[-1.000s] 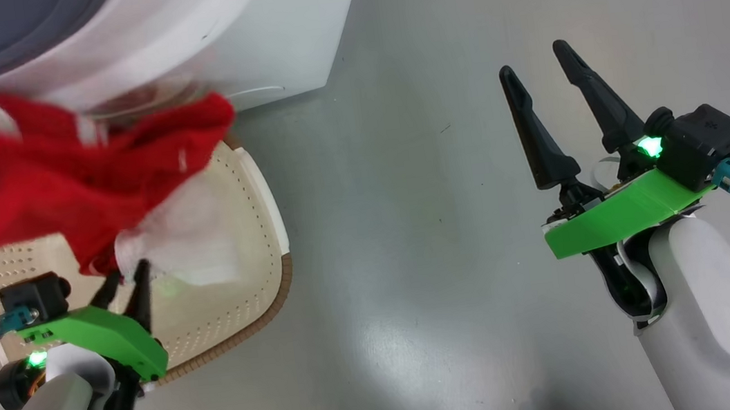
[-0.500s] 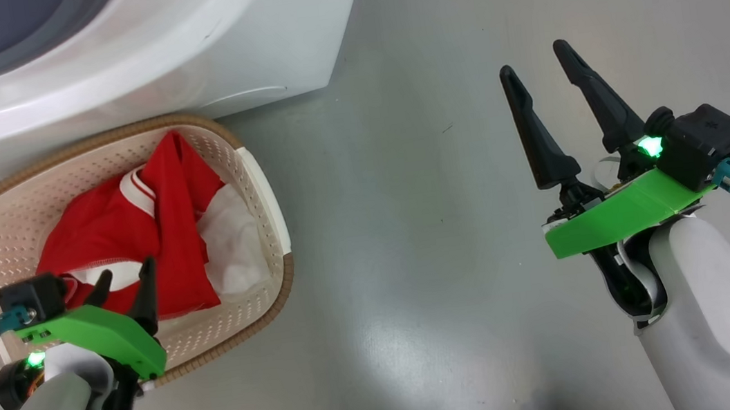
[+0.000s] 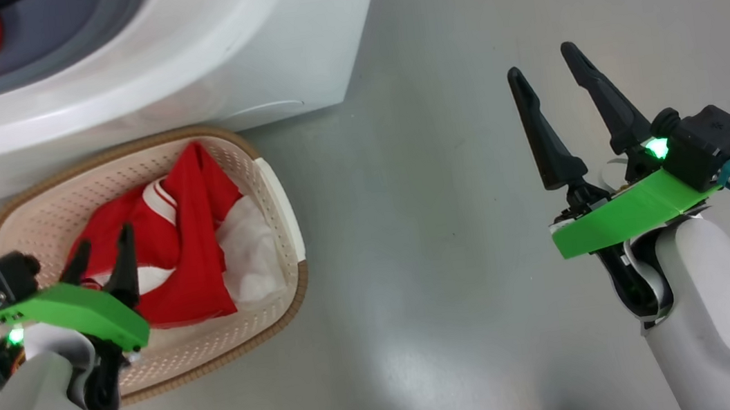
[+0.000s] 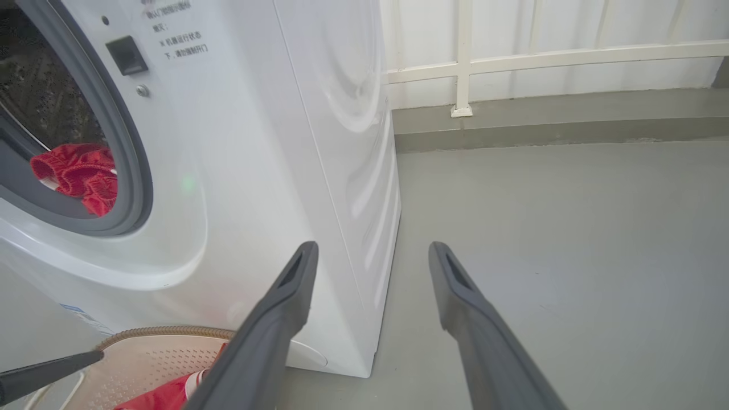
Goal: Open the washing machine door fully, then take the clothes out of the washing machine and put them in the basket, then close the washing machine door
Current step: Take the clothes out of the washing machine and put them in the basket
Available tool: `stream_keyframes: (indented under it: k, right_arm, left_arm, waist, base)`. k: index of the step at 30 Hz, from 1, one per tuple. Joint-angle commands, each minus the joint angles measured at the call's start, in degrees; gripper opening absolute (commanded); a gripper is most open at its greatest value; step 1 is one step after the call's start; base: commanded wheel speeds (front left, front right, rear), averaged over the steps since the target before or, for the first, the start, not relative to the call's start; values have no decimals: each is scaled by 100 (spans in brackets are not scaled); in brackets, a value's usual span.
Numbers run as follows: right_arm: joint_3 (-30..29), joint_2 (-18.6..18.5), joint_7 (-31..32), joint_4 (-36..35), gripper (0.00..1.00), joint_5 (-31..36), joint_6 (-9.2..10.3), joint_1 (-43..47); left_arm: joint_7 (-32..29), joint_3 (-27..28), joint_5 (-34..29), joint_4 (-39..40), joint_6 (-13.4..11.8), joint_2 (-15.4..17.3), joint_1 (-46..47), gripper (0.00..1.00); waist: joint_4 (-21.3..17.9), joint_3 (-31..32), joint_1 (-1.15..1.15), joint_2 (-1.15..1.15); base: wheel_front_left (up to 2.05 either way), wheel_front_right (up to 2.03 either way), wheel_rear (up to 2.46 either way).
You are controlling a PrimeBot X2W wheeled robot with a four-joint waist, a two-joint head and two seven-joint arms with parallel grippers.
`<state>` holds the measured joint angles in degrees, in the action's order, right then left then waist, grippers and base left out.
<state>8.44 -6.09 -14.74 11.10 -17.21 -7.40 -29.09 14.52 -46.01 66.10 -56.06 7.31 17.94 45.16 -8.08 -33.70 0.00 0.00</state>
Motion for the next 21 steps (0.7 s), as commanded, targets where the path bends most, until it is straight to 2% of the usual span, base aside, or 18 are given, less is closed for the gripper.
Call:
stream_keyframes:
  k: [1,14,21]
  right_arm:
    - [77,-22,-26,-102,100,50,-9,237]
    - [37,-227,-26,17,100,11,-9,540]
    - [16,-316,-26,54,100,-24,-9,750]
  left_arm:
    - [48,280,-162,113,18,196,-52,100]
    - [48,2257,-2047,1299,18,-35,-861,100]
    - [48,3015,-2810,2072,18,-188,-1430,100]
  waist:
    - [103,129,0,0]
    - [367,764,0,0]
    - [458,1109,0,0]
  base:
    - [0,0,0]
    - [0,0,0]
    - [0,0,0]
